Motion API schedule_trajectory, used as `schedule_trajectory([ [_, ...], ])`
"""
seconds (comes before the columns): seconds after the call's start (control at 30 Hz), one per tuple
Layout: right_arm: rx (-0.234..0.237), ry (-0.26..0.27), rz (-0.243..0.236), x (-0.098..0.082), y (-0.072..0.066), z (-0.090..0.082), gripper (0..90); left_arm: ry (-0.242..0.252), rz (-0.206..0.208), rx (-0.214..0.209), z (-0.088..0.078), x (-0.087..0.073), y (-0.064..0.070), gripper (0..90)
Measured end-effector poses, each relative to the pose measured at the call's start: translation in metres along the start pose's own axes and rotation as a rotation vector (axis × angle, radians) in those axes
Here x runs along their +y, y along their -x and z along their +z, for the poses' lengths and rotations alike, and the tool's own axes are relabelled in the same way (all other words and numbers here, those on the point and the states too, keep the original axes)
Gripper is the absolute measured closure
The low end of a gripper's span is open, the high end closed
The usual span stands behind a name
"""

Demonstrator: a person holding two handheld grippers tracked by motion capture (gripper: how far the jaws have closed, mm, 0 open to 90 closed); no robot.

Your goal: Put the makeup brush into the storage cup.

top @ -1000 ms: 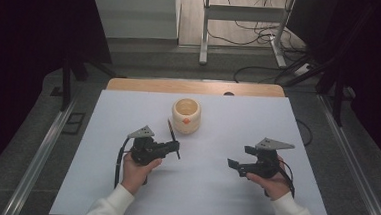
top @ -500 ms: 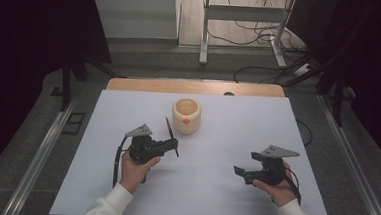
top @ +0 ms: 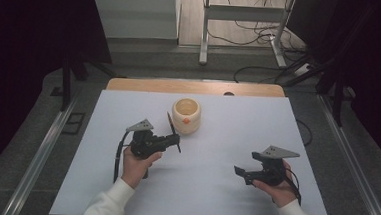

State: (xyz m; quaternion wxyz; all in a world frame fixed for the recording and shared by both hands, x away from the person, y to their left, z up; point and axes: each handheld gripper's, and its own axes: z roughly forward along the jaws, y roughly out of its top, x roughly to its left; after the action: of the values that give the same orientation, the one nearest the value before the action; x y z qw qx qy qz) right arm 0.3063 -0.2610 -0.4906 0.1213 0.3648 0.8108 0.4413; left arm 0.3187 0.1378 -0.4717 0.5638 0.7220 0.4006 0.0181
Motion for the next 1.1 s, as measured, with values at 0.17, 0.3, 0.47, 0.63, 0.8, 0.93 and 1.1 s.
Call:
schedule_trajectory([
  [0.17,0.004,0.000,-0.003,0.000,0.001,0.000,9.1,0.004,0.012,0.012,-0.001,0.012,0.001,84.1],
  [0.3,0.002,-0.001,-0.002,0.000,0.001,0.000,9.1,0.000,0.018,0.014,-0.001,0.017,0.001,84.0],
  [0.47,-0.001,-0.003,-0.002,0.000,0.001,0.000,9.1,0.010,0.016,0.020,-0.001,0.023,0.001,84.0],
  [0.63,0.000,0.000,0.000,0.000,0.002,0.000,9.1,0.016,0.012,0.018,0.000,0.030,-0.001,84.0],
  [0.8,0.000,-0.004,0.001,0.000,0.002,0.000,9.1,0.013,0.022,0.023,0.002,0.037,-0.002,84.0],
  [0.93,-0.001,-0.005,-0.001,0.000,0.002,0.001,9.1,0.016,0.017,0.023,0.002,0.041,-0.002,84.0],
  [1.1,-0.001,-0.007,-0.002,0.000,0.002,0.001,9.1,0.014,0.021,0.032,0.002,0.047,-0.003,84.0],
])
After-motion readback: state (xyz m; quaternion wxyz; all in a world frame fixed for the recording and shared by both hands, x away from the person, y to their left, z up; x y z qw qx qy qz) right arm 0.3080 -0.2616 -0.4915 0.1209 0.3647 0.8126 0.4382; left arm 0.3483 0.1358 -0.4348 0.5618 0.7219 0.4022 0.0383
